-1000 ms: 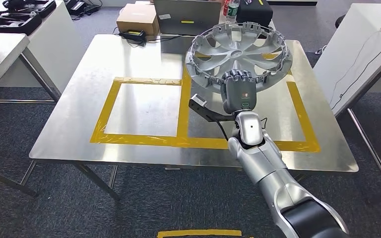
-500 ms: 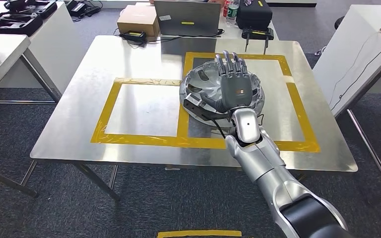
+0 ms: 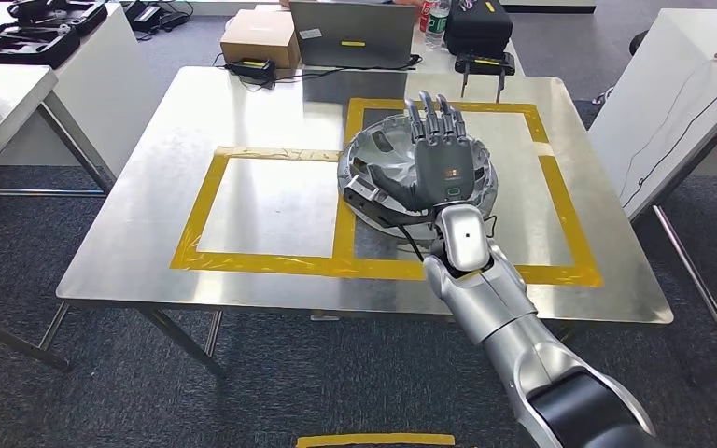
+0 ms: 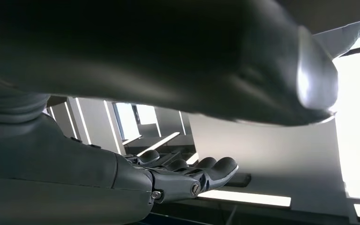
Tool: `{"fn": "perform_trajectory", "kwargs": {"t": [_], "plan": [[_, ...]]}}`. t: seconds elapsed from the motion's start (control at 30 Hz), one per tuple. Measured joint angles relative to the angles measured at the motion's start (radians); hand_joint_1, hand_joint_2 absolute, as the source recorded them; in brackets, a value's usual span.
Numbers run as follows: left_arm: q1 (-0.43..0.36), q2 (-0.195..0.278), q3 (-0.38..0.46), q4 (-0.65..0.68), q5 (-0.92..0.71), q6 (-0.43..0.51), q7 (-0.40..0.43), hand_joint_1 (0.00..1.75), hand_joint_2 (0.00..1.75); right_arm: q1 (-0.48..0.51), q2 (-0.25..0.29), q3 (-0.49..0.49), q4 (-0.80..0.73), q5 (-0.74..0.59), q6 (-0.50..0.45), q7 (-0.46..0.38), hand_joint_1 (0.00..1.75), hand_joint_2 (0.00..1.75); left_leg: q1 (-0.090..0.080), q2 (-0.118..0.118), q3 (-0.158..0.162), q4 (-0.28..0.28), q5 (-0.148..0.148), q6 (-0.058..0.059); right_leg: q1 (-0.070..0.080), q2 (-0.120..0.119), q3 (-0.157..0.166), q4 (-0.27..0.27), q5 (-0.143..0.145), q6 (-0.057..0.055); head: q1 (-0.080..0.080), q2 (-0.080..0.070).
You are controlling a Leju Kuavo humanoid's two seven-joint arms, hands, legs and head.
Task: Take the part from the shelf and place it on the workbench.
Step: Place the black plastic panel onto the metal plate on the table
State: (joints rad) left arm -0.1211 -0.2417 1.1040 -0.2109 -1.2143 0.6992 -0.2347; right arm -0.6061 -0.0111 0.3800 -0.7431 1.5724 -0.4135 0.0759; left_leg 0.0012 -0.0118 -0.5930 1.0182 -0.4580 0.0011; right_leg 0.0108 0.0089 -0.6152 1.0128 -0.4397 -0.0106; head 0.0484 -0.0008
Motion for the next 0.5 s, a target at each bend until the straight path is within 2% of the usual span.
{"fn": "perform_trajectory", "kwargs": {"t": [0.2, 0.27, 0.3, 0.37, 0.4, 0.43, 0.47, 0.5], "plan": [[0.000, 0.000, 0.000, 0.003, 0.009, -0.010, -0.011, 0.00, 0.00, 0.034, 0.000, -0.001, -0.060, -0.006, 0.003, -0.043, 0.00, 0.00, -0.003, 0.000, 0.002, 0.001, 0.002, 0.012, -0.002, 0.000, 0.003, -0.002, 0.003, 0.010, 0.000, 0.000], [-0.001, -0.001, 0.000, 0.004, 0.009, -0.011, -0.010, 0.00, 0.00, 0.046, 0.000, -0.002, -0.086, -0.013, 0.004, -0.062, 0.00, 0.00, 0.004, 0.005, 0.008, -0.012, 0.013, 0.017, -0.002, 0.001, -0.001, 0.014, -0.014, 0.019, 0.002, 0.000], [-0.001, -0.001, 0.000, 0.005, 0.009, -0.012, -0.010, 0.00, 0.00, 0.050, 0.000, -0.003, -0.098, -0.016, 0.005, -0.071, 0.00, 0.00, 0.009, 0.007, 0.009, -0.018, 0.018, 0.019, -0.003, 0.000, -0.014, 0.048, -0.041, 0.025, 0.004, 0.000], [-0.001, -0.001, 0.000, 0.006, 0.010, -0.015, -0.010, 0.00, 0.00, 0.061, 0.000, -0.005, -0.115, -0.020, 0.010, -0.083, 0.00, 0.00, 0.013, 0.012, 0.006, -0.020, 0.021, 0.020, -0.013, -0.001, -0.064, 0.174, -0.116, 0.040, 0.006, 0.000], [-0.001, -0.001, 0.000, 0.006, 0.010, -0.017, -0.009, 0.00, 0.00, 0.068, 0.000, -0.006, -0.121, -0.022, 0.013, -0.089, 0.00, 0.00, 0.016, 0.014, 0.002, -0.018, 0.022, 0.018, -0.019, -0.002, -0.089, 0.239, -0.144, 0.047, 0.007, 0.000], [0.000, -0.001, 0.000, 0.007, 0.010, -0.018, -0.008, 0.00, 0.00, 0.075, 0.000, -0.008, -0.126, -0.025, 0.017, -0.094, 0.00, 0.00, 0.020, 0.015, -0.002, -0.015, 0.024, 0.016, -0.025, -0.002, -0.100, 0.276, -0.153, 0.053, 0.007, 0.000], [-0.001, -0.001, 0.000, 0.007, 0.010, -0.019, -0.007, 0.00, 0.00, 0.080, 0.000, -0.012, -0.131, -0.027, 0.019, -0.099, 0.00, 0.00, 0.025, 0.015, -0.006, -0.012, 0.025, 0.012, -0.031, -0.003, -0.091, 0.270, -0.142, 0.060, 0.007, 0.000], [-0.001, -0.001, 0.000, 0.008, 0.010, -0.019, -0.007, 0.00, 0.00, 0.083, 0.000, -0.015, -0.135, -0.028, 0.021, -0.104, 0.00, 0.00, 0.031, 0.015, -0.012, -0.008, 0.027, 0.006, -0.037, -0.004, -0.061, 0.223, -0.115, 0.067, 0.007, 0.000]]}}
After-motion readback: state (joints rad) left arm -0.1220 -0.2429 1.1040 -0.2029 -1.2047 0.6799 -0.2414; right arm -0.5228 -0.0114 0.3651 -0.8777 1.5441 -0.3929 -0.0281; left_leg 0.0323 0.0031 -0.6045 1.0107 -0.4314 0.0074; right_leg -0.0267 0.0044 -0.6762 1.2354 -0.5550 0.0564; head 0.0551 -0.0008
